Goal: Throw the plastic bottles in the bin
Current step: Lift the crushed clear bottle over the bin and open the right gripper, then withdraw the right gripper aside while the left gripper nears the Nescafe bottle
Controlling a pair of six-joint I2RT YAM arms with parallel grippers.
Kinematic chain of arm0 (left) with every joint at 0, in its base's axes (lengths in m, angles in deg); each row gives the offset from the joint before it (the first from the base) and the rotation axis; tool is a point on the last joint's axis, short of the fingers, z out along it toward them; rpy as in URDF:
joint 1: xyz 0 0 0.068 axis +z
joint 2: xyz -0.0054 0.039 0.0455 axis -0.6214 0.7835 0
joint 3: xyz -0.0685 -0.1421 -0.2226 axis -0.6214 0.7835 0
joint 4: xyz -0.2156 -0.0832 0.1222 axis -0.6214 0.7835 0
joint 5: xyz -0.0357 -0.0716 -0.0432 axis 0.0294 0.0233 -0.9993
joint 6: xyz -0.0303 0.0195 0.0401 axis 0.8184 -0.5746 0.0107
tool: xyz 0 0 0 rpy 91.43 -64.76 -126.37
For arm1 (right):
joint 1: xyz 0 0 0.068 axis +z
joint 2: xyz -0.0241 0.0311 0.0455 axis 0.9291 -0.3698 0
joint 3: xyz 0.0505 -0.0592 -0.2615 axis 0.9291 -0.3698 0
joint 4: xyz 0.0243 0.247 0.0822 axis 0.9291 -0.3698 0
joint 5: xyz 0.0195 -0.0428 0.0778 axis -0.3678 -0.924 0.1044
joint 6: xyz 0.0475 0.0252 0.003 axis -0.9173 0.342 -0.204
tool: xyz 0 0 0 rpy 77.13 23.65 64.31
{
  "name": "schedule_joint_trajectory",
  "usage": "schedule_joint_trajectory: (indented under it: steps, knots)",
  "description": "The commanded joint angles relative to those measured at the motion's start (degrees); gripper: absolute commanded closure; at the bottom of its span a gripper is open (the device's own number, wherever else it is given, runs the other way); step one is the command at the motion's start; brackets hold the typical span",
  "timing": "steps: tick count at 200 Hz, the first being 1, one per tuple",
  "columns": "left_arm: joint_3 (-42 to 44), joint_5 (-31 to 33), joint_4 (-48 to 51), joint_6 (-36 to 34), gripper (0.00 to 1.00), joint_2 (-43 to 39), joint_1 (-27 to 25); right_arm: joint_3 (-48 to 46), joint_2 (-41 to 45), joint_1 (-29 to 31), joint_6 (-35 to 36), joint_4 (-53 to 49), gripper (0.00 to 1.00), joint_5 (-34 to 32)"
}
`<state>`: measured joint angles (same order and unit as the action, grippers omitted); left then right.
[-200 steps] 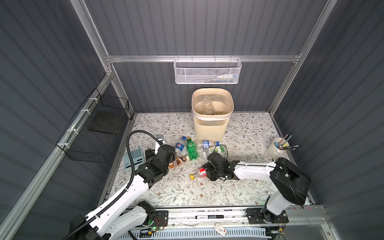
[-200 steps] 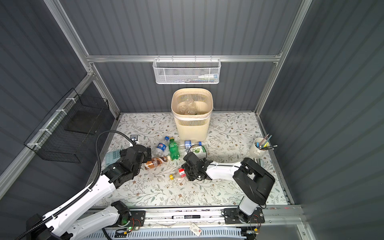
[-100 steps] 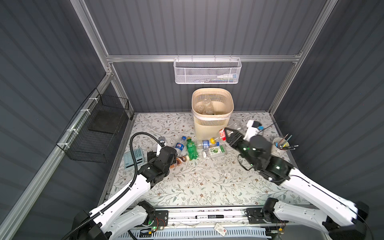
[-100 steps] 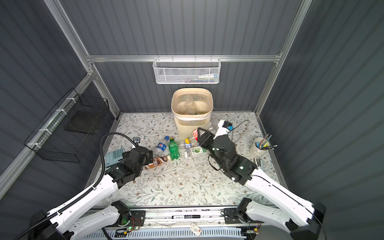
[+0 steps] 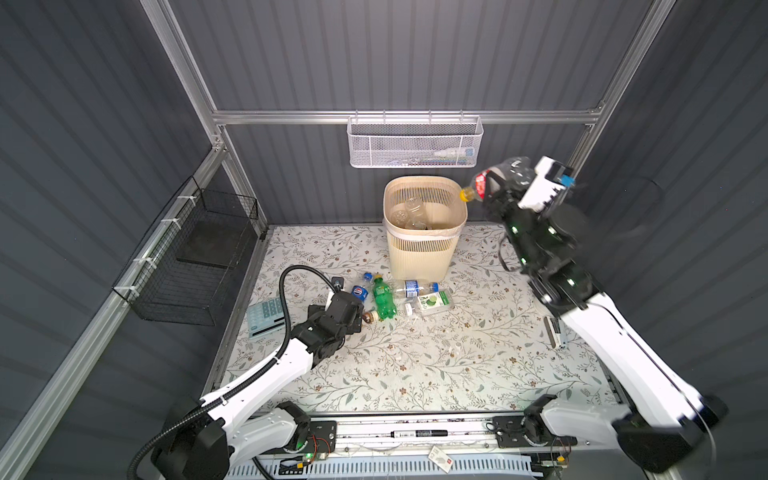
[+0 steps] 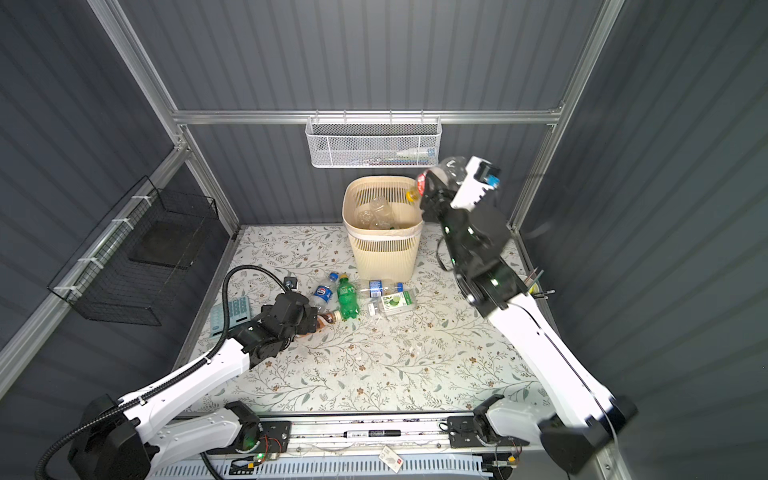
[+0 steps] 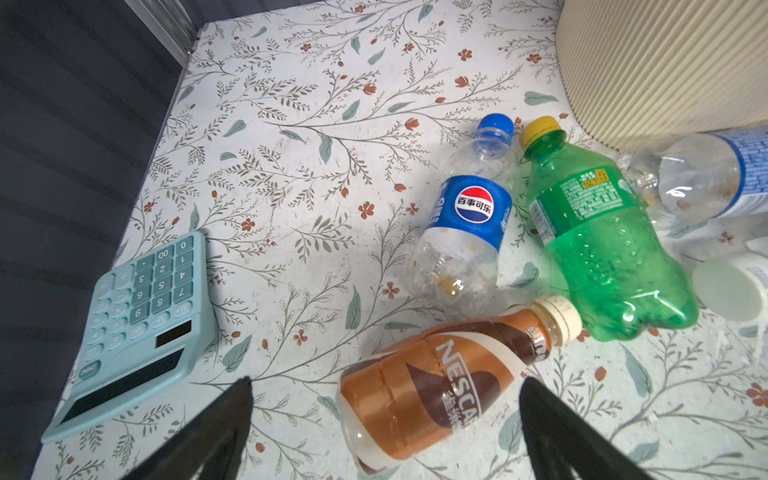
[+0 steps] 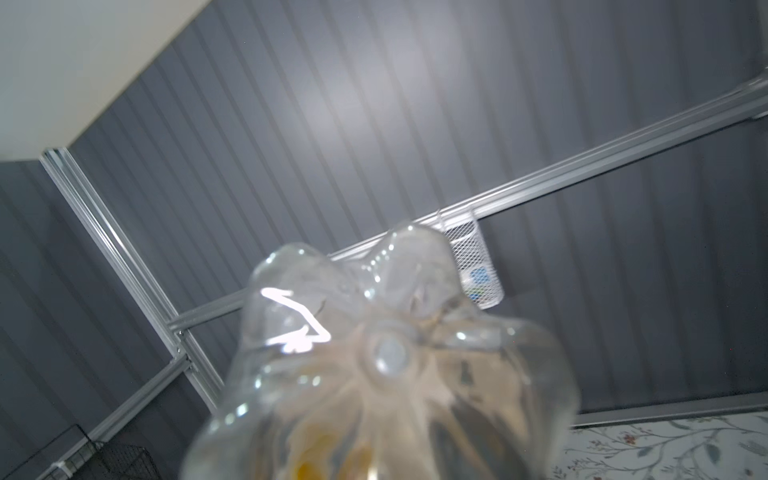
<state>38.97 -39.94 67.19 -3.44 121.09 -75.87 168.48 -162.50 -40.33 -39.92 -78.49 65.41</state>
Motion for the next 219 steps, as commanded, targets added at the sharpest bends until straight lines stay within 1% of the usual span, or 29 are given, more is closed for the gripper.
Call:
schedule_joint_trajectory:
  steps: [1,8,12,16,28,34,44,57,76,93,115,137,152,173,191,219]
  knots:
    - [-2.2,-1.7,1.6,-0.5,0.0,0.2,-0.1,13.2,-12.5,-1.5,-1.0,-21.4,0.33,14.1]
    - [-2.4,-1.5,2.2,-0.7,0.0,0.0,-0.1,16.9,-14.6,-1.6,-1.0,-26.0,0.25,13.0]
    - [-2.4,-1.3,2.5,-0.9,0.0,-0.2,-0.1,17.9,-15.1,-1.7,-1.3,-27.0,0.17,11.8]
    - [-2.4,-1.2,2.7,-1.2,0.0,-0.4,-0.1,17.8,-14.9,-1.8,-1.6,-27.1,0.12,11.0]
    - [-2.4,-1.8,2.9,-2.6,0.0,-1.1,-0.1,14.5,-12.0,-2.4,-2.3,-23.3,0.03,8.7]
    - [-2.4,-2.1,2.9,-3.4,0.0,-1.3,-0.2,12.2,-10.1,-2.7,-2.6,-20.6,0.01,7.7]
    - [-2.4,-2.6,2.9,-4.7,0.0,-1.3,-0.2,9.1,-7.4,-3.1,-2.9,-18.3,0.01,6.4]
    - [-2.8,-3.6,3.1,-7.1,0.0,-0.6,-0.2,6.2,-4.1,-3.5,-2.9,-17.7,0.01,5.0]
    - [-4.5,-4.4,4.8,-11.6,0.0,2.2,-0.2,0.5,0.6,-4.1,-2.8,-16.2,0.01,3.5]
    - [-7.3,-5.0,8.1,-16.7,0.0,6.2,-0.2,-6.9,5.7,-5.1,-3.9,-13.7,0.01,3.0]
    - [-10.7,-6.7,11.4,-23.3,0.0,12.0,-0.2,-15.6,11.5,-7.5,-7.0,-12.1,0.01,3.2]
    - [-13.7,-7.2,14.8,-27.5,0.0,18.0,-0.2,-23.6,15.9,-10.5,-10.1,-12.9,0.01,4.1]
    - [-14.9,-7.4,16.4,-30.2,0.0,21.6,-0.1,-29.2,20.5,-12.6,-11.3,-13.4,0.01,4.3]
    - [-16.0,-7.2,16.9,-32.4,0.01,25.4,-0.2,-35.0,24.7,-15.7,-12.5,-15.2,0.01,4.8]
    - [-16.7,-8.2,16.8,-33.1,0.01,27.4,-0.1,-39.0,27.5,-17.8,-13.2,-16.8,0.01,5.2]
    - [-18.1,-11.0,18.6,-33.5,0.07,30.6,-0.1,-44.2,30.5,-20.0,-14.2,-18.6,0.01,5.9]
